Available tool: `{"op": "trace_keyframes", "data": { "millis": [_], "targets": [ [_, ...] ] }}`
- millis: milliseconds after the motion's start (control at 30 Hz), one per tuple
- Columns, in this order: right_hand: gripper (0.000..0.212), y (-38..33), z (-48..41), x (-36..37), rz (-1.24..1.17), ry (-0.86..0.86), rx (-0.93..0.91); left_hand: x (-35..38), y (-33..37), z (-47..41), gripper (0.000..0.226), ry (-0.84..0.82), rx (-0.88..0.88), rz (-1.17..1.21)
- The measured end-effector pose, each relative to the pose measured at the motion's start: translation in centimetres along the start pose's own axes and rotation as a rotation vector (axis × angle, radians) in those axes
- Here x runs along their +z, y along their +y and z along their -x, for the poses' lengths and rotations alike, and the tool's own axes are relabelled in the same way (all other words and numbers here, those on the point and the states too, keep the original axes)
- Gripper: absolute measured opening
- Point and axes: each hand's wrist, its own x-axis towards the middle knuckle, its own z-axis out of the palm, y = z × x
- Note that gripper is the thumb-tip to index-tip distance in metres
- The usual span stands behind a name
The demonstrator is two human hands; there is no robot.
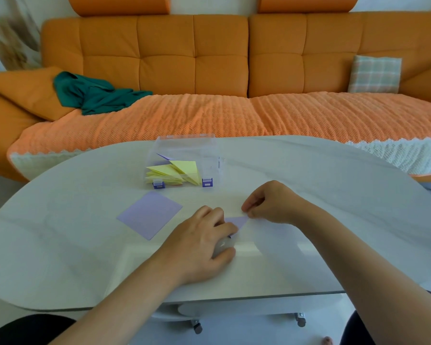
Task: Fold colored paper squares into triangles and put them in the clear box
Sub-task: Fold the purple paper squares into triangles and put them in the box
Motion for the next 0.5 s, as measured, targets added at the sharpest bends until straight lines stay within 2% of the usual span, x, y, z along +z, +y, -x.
{"op": "trace_keyframes", "data": {
  "millis": [233,300,333,400,500],
  "targets": [
    [0.025,0.0,0.1,0.4,-0.012,0.026,0.023,0.1,0.4,-0.2,0.041,0.004,-0.004,-0.026],
    [0.009,0.0,0.1,0.7,-0.006,0.012,0.014,0.1,0.5,-0.4,0.044,0.01,-0.007,-0.041],
    [0.01,0.0,0.2,0.8,0.01,0.003,0.0,0.1,0.5,-0.4,0.045,0.012,-0.008,-0.05],
    [0.027,0.1,0.2,1.1,0.035,0.001,-0.005,0.3,0.5,-0.4,0.049,0.008,-0.02,-0.066],
    [0.026,-0.1,0.1,1.0,0.033,0.011,-0.006,0.4,0.5,-0.4,0.053,-0.009,-0.032,-0.062]
  ]
}}
